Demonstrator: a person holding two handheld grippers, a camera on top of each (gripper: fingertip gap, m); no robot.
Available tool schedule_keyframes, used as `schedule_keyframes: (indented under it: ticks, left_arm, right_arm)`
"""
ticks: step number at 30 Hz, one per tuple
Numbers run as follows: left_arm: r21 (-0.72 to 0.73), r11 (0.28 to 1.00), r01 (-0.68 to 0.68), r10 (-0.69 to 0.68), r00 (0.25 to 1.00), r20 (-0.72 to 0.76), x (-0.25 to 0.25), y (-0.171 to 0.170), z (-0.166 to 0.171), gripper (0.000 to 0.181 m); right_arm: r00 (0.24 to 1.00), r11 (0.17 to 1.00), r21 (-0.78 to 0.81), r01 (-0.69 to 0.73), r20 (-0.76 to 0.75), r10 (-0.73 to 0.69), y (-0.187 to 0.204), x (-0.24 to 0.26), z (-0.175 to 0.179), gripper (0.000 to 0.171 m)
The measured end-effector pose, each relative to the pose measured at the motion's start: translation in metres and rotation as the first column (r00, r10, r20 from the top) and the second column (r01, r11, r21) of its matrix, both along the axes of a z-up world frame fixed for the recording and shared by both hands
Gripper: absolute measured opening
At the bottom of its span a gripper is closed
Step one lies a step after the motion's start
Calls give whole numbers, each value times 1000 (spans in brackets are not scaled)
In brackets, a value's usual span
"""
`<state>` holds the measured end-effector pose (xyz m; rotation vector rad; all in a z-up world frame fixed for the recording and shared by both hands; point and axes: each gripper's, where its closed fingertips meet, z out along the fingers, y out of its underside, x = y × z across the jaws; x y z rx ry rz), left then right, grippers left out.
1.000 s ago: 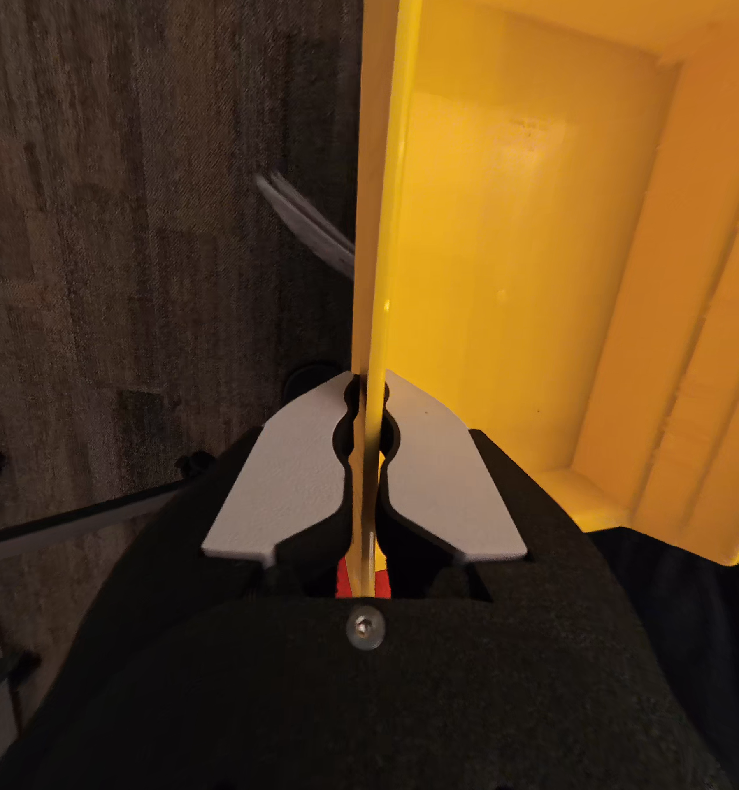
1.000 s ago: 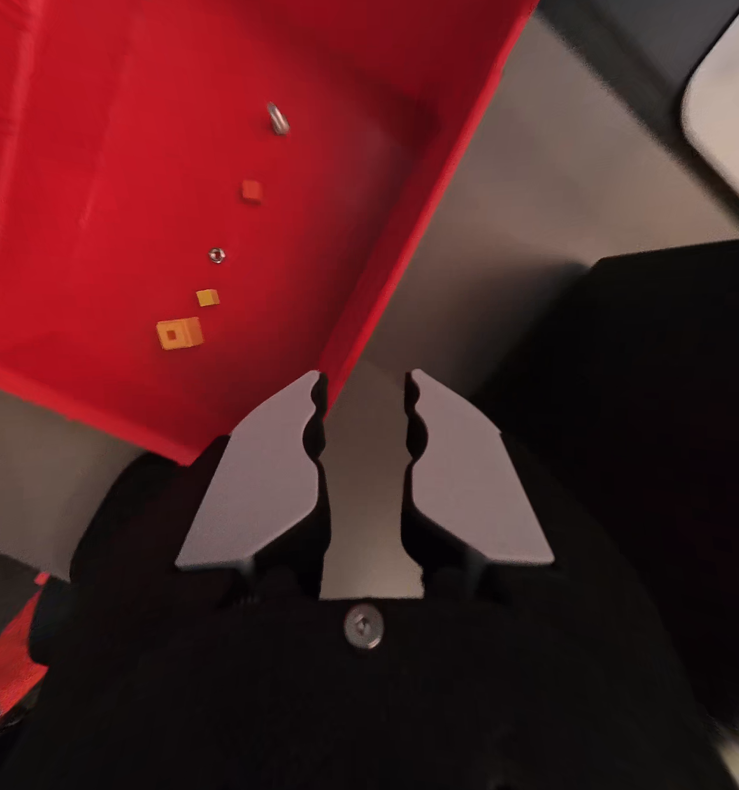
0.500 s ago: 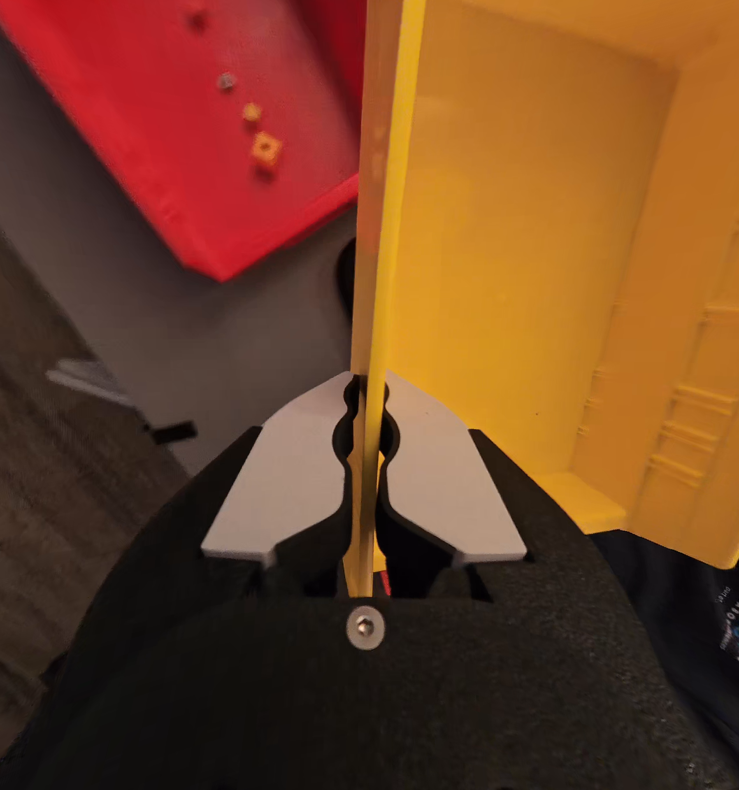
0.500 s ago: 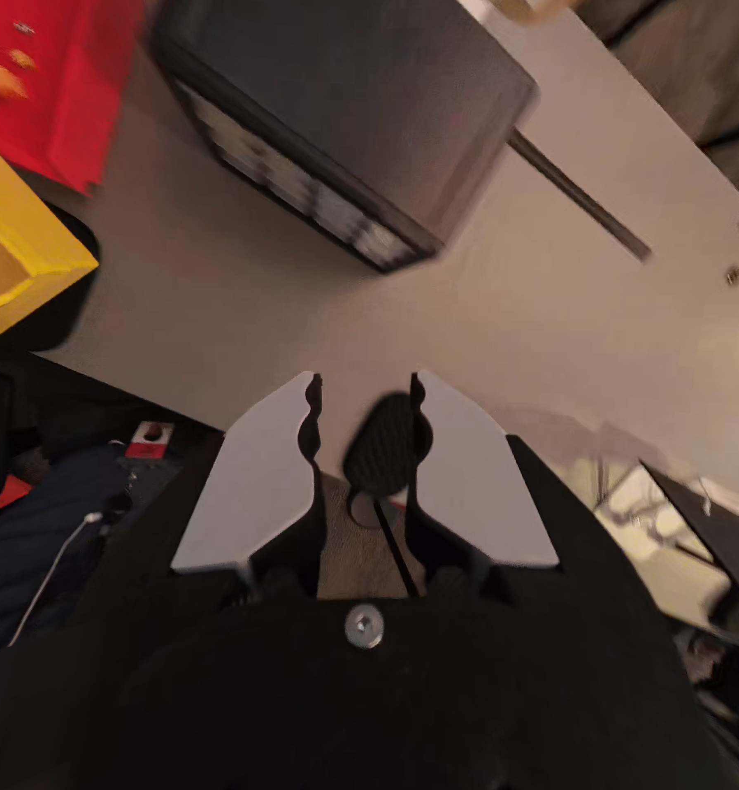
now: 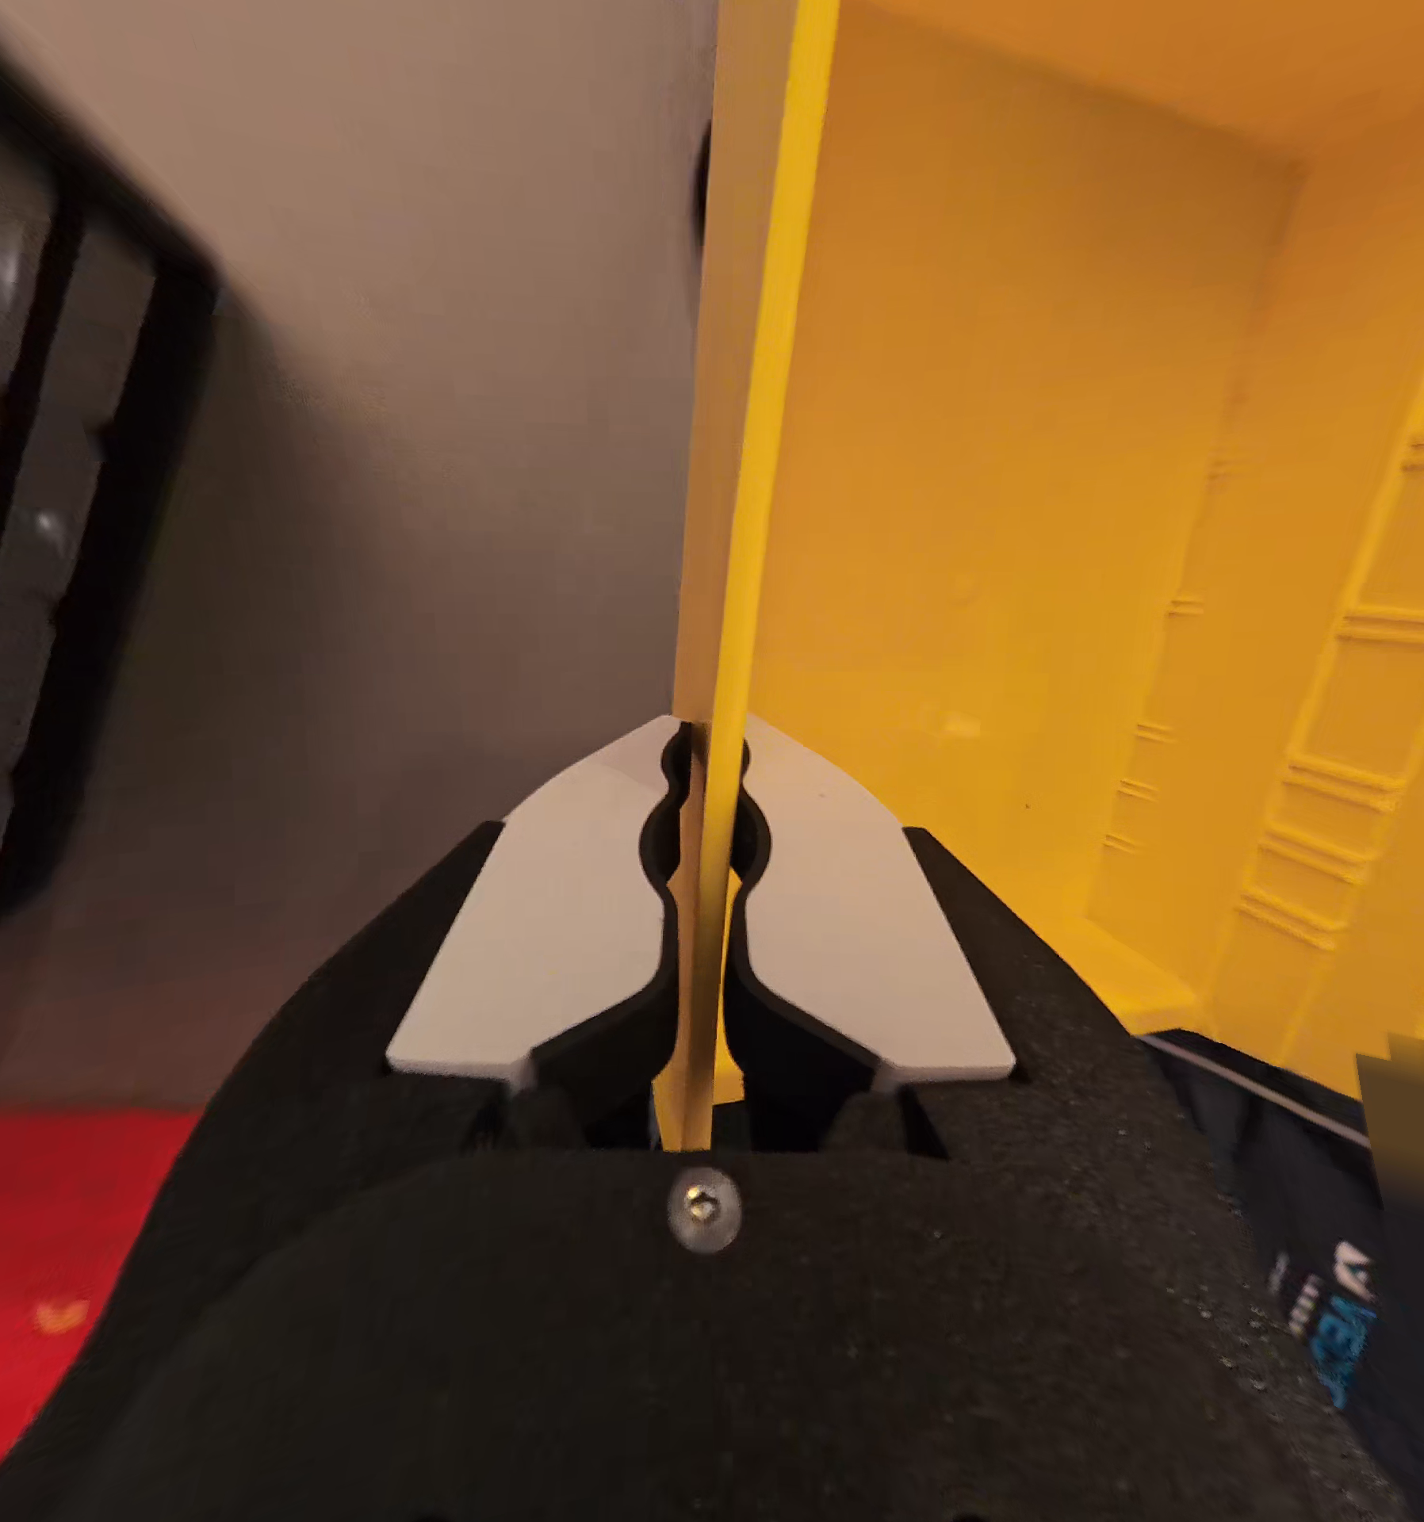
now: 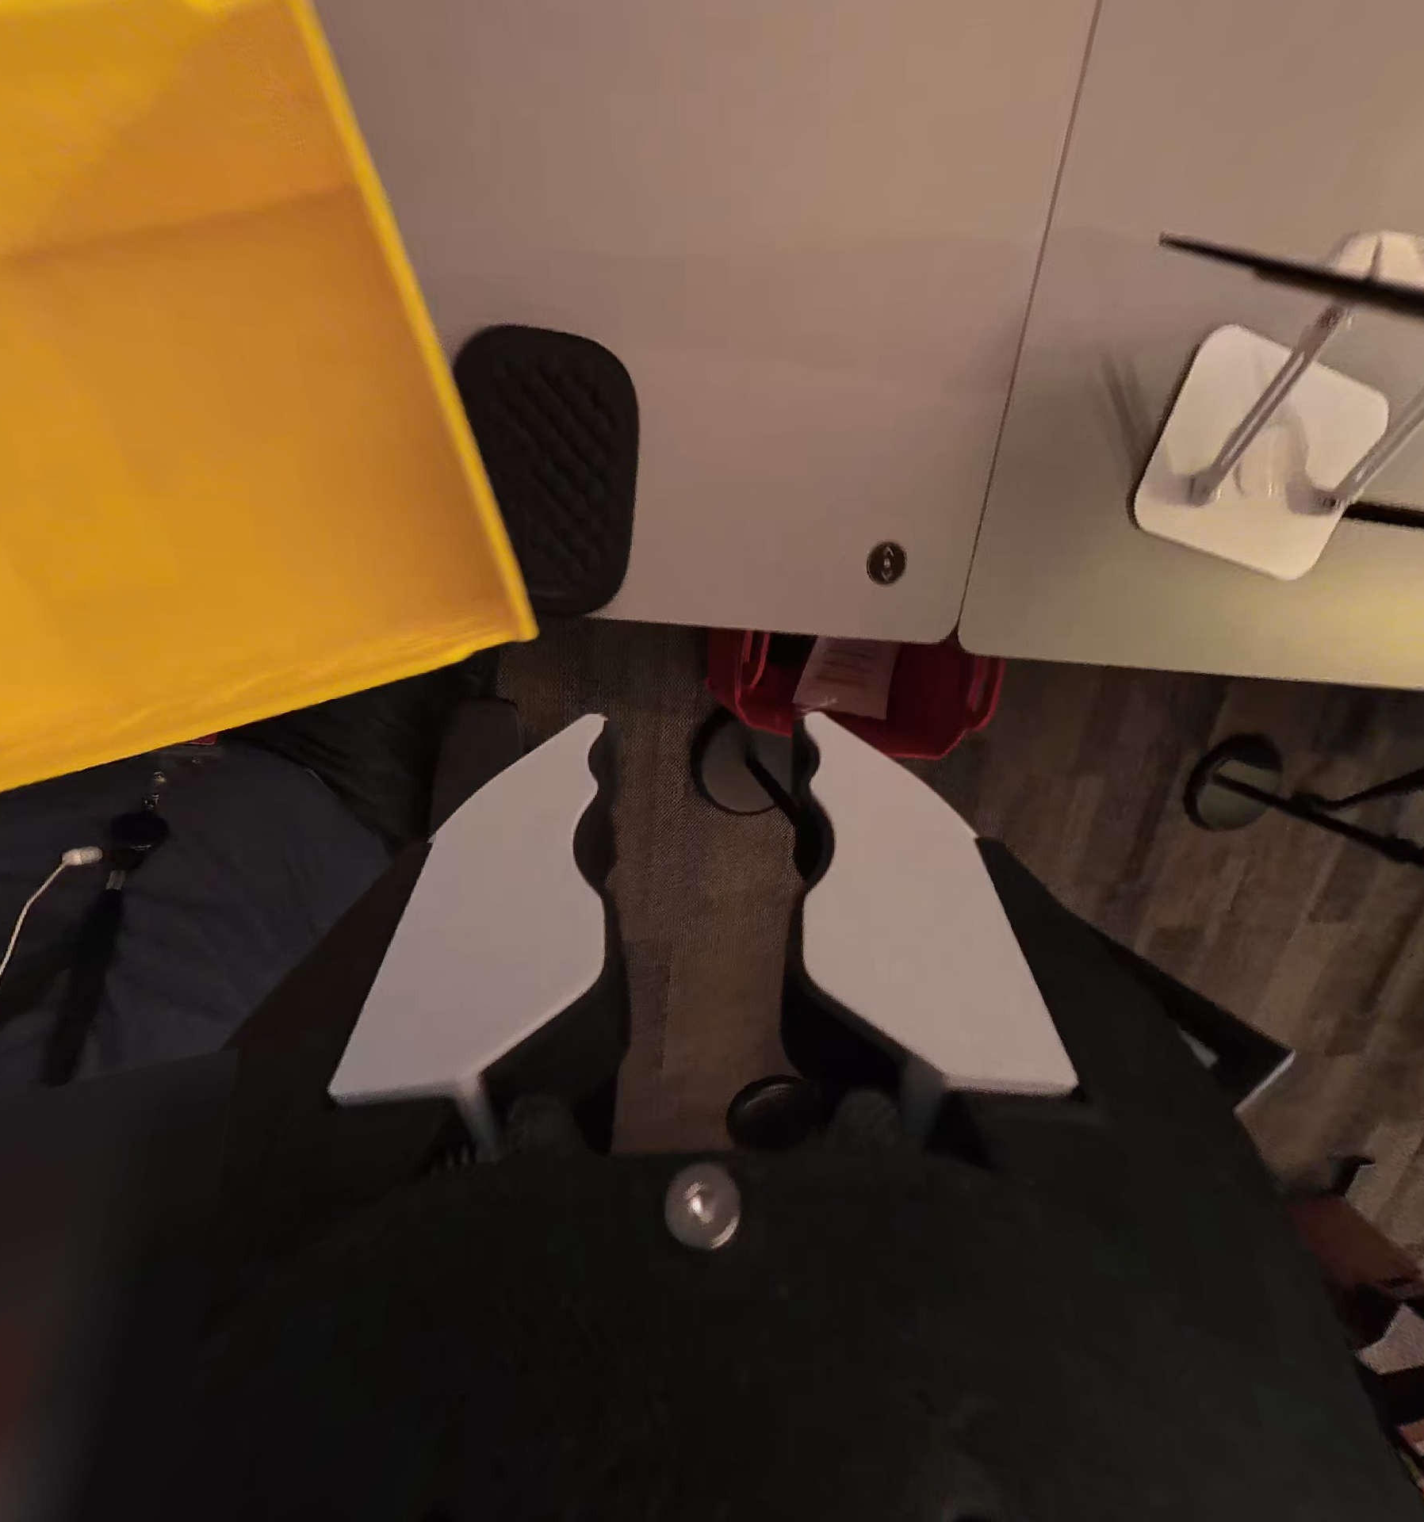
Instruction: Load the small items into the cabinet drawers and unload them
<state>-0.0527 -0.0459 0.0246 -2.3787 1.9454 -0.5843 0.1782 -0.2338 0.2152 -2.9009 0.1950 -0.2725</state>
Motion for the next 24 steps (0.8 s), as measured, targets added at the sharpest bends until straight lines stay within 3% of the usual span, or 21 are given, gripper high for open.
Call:
schedule_keyframes:
  ticks: [4, 10, 16, 24]
  left_arm:
    - [-47, 999, 5, -4, 999, 32, 103, -7, -21, 5]
    - [-10, 971, -239, 239, 962, 130, 207, 45, -59, 6]
    - [3, 833, -553, 548, 826, 135, 234, 106, -90, 8]
    - [-83, 634, -769, 772, 624, 121, 225, 143, -126, 10]
  right_arm:
    - [998, 998, -7, 70, 7, -70, -53, 19, -9, 42]
    - [990, 990, -39, 135, 46, -133, -129, 33, -26, 42]
    - [981, 992, 6, 128, 147, -128, -169, 33, -31, 33]
    - [978, 994, -100, 39, 207, -18, -197, 5, -70, 33]
